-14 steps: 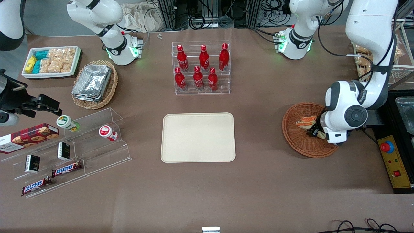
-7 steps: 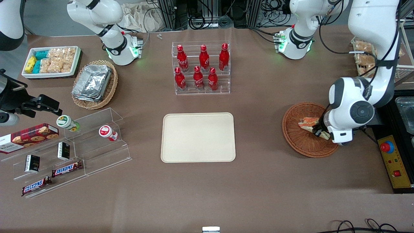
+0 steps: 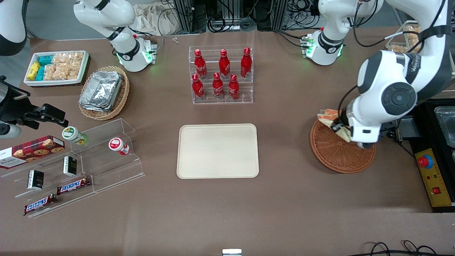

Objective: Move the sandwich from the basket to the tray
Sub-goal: 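Lift the sandwich and carry it over the cream tray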

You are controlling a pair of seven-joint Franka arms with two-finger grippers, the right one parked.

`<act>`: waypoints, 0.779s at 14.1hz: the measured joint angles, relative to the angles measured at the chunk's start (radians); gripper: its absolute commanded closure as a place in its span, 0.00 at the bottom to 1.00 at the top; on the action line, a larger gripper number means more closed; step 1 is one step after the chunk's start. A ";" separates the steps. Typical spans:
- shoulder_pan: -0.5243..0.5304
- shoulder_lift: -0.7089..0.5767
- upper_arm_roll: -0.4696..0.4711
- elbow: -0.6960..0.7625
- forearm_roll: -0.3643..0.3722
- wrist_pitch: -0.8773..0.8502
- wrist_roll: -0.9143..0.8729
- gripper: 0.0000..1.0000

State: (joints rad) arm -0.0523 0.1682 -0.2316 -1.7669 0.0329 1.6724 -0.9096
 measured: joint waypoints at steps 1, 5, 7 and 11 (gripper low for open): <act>-0.001 0.001 -0.038 0.015 -0.006 -0.003 0.031 1.00; -0.004 0.033 -0.198 0.052 -0.012 0.019 0.150 1.00; -0.008 0.068 -0.270 0.059 -0.012 0.075 0.176 1.00; -0.079 0.176 -0.316 0.079 0.027 0.189 0.194 1.00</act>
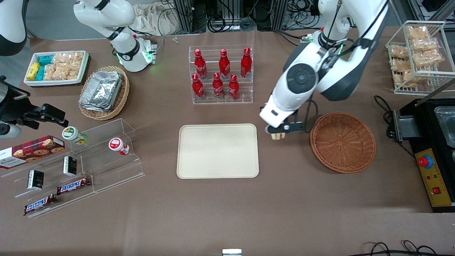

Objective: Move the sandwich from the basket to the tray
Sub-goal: 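Lift the sandwich and carry it over the cream tray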

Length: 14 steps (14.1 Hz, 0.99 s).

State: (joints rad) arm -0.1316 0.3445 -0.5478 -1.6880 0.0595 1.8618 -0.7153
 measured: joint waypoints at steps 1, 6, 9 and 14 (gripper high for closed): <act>-0.026 0.033 -0.001 0.006 0.022 0.036 0.000 1.00; -0.109 0.215 0.000 0.032 0.149 0.236 -0.014 1.00; -0.111 0.306 0.004 0.050 0.186 0.304 -0.013 1.00; -0.111 0.415 0.006 0.110 0.274 0.329 -0.013 0.16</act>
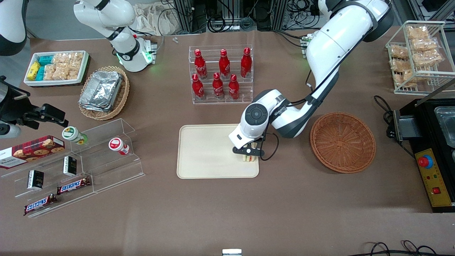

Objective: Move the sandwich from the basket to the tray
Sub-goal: 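Lift the sandwich and carry it over the cream tray, then lower the sandwich onto the tray and open the left gripper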

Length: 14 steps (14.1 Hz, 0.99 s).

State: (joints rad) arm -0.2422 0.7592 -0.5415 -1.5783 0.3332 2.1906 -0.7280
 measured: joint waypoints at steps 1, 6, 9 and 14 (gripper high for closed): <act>0.000 0.010 0.000 0.002 0.002 0.015 0.001 0.00; 0.000 0.017 -0.001 0.006 0.003 0.024 0.002 0.00; -0.001 0.014 -0.003 0.032 0.005 0.025 0.004 0.00; 0.002 -0.141 -0.009 0.094 0.004 -0.121 0.000 0.00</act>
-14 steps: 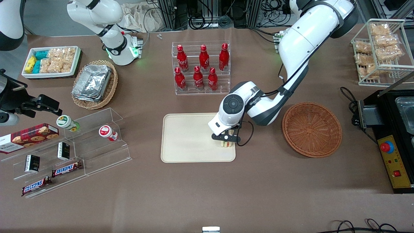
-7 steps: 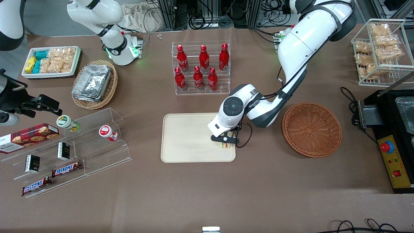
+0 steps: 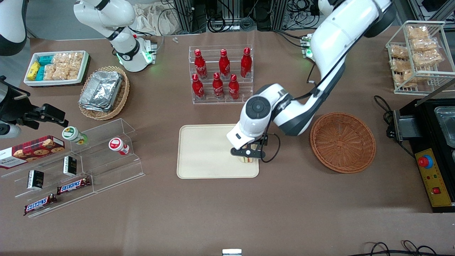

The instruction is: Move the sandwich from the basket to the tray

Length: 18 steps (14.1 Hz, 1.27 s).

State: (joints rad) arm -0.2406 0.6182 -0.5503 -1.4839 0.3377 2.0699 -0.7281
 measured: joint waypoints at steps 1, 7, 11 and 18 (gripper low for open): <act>0.008 -0.057 0.000 0.002 -0.010 -0.049 -0.002 0.00; 0.136 -0.285 0.004 -0.003 -0.140 -0.283 0.072 0.00; 0.268 -0.349 0.007 -0.004 -0.205 -0.365 0.254 0.00; 0.312 -0.474 0.202 -0.005 -0.315 -0.491 0.509 0.00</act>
State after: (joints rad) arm 0.0709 0.1442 -0.3479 -1.4890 0.0223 1.5789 -0.2194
